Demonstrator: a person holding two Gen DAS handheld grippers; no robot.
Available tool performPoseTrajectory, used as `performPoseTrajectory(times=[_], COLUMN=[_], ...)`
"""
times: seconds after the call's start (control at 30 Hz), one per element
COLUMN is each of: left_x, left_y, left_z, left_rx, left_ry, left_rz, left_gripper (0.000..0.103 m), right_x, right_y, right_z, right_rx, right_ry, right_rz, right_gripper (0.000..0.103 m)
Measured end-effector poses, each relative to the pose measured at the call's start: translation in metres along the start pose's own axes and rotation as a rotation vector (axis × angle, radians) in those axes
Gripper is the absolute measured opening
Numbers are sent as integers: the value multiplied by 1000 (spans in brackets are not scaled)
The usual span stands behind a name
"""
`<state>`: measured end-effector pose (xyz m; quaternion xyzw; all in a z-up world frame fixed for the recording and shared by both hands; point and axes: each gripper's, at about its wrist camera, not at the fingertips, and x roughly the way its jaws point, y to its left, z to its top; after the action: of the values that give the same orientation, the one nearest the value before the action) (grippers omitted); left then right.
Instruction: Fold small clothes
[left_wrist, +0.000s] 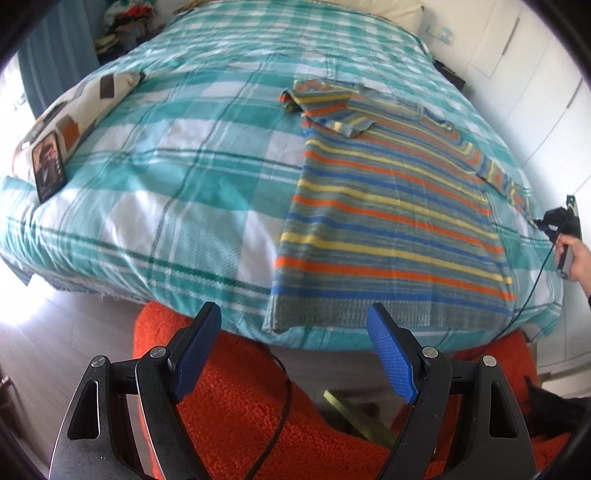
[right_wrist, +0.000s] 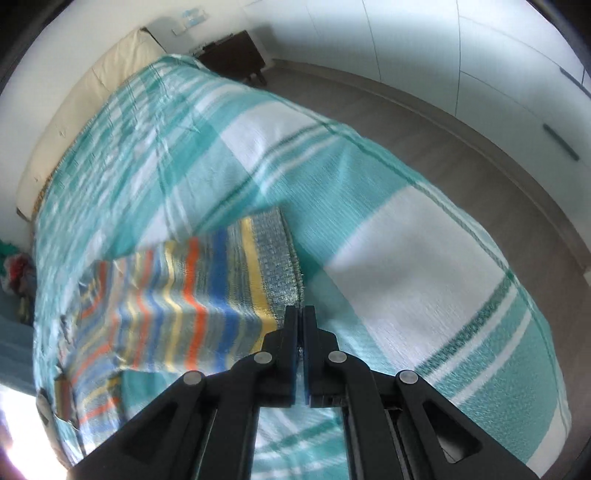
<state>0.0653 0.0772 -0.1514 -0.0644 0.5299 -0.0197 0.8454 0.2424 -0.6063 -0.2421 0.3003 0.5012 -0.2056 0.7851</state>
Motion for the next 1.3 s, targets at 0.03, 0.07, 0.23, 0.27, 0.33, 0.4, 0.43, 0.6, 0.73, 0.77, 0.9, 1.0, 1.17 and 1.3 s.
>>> performPoseTrajectory(times=[0.03, 0.07, 0.23, 0.27, 0.33, 0.4, 0.43, 0.6, 0.73, 0.77, 0.9, 1.0, 1.17, 1.3], left_x=[1, 2, 6, 8, 9, 8, 7, -6, -26, -32, -51, -60, -48, 28], left_y=[6, 11, 32, 34, 34, 33, 33, 40, 53, 55, 42, 2, -84, -137], left_z=[-1, -1, -3, -4, -4, -4, -3, -1, 9, 15, 50, 86, 140, 186], left_rx=[-26, -50, -134, -139, -143, -142, -141, -112, -90, -88, -79, 9, 267, 456], left_ry=[8, 11, 26, 32, 37, 33, 31, 3, -24, -40, -90, -88, -87, -72], left_rz=[-2, -3, -6, -4, 0, 4, 7, 59, 84, 78, -43, -215, -339, -225], left_gripper=[82, 82, 82, 82, 82, 82, 82, 82, 83, 83, 87, 89, 96, 92], right_x=[-1, -2, -1, 0, 4, 11, 14, 7, -34, -46, -88, -110, -98, -51], right_y=[-5, -8, -9, -8, -7, -3, 0, 4, 16, 19, 61, 111, 163, 165], right_z=[-2, -3, -5, -5, -5, -6, -7, -12, -33, -41, -100, -177, -283, -319], right_rx=[8, 14, -16, -20, -28, -50, -72, -131, -268, -293, -477, -648, -855, -893], right_ry=[1, 2, 20, 22, 25, 27, 24, -8, -137, -170, -150, -58, 14, 85], right_rz=[-1, 2, -7, -12, -29, -51, -68, -81, -196, -202, -45, 180, 269, 165], right_gripper=[1, 1, 1, 1, 0, 0, 0, 2, 54, 56, 57, 57, 57, 56])
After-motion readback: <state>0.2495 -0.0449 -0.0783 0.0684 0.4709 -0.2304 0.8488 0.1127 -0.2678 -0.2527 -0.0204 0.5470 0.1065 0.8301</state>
